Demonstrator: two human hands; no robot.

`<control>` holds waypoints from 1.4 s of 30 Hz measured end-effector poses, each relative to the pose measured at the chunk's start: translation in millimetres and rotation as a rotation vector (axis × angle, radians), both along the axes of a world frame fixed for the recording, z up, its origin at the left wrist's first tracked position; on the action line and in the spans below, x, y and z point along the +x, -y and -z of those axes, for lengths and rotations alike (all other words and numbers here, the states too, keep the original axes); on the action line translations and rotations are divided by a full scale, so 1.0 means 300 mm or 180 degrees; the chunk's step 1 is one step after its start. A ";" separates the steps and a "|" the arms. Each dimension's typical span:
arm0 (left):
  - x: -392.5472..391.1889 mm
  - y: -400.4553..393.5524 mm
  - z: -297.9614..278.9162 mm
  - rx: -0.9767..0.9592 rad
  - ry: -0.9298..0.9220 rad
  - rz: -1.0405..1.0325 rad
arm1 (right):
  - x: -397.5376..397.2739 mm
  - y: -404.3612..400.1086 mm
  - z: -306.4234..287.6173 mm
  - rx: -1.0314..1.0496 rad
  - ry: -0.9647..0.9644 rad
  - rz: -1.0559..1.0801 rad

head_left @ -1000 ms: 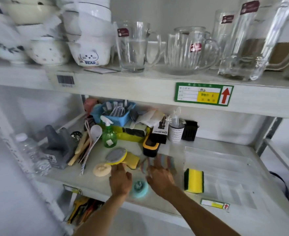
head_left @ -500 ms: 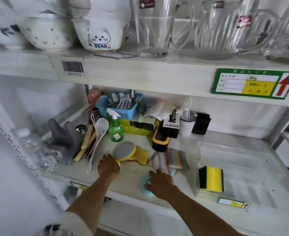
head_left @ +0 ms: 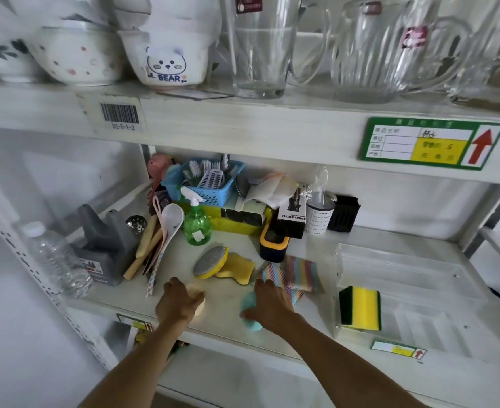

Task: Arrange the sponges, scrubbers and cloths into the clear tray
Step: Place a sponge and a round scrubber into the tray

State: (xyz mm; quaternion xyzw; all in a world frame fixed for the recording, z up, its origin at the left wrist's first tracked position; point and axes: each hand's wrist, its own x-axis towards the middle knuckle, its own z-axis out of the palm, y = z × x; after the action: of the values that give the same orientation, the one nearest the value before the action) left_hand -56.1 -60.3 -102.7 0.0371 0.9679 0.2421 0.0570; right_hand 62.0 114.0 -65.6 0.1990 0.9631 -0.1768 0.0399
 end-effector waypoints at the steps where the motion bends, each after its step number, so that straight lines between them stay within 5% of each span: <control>1: 0.011 -0.002 -0.004 0.0118 -0.0055 0.0039 | 0.002 -0.002 -0.013 0.0011 -0.0087 0.0010; 7: 0.116 -0.130 -0.093 0.1106 -0.0786 0.0710 | 0.048 -0.041 -0.124 0.0137 -0.1070 0.0193; 17: 0.384 -0.577 -0.321 0.2025 -0.0608 0.1399 | 0.267 -0.315 -0.266 0.0471 -0.2260 0.1282; 23: 0.554 -0.787 -0.400 0.1567 -0.0767 0.1732 | 0.491 -0.522 -0.240 0.0667 -0.2152 0.1836; 30: 0.705 -0.970 -0.401 0.0590 -0.0870 0.2238 | 0.690 -0.686 -0.139 0.0587 -0.1079 0.2197; 42: 0.770 -1.015 -0.268 -0.1186 -0.1276 0.2597 | 0.720 -0.723 -0.065 0.1487 -0.0003 0.1578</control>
State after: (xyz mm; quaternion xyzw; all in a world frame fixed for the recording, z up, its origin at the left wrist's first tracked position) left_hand 174.8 244.4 -22.4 0.4483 0.8932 0.0108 -0.0345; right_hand 278.1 331.0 -46.0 0.4307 0.8999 0.0442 -0.0514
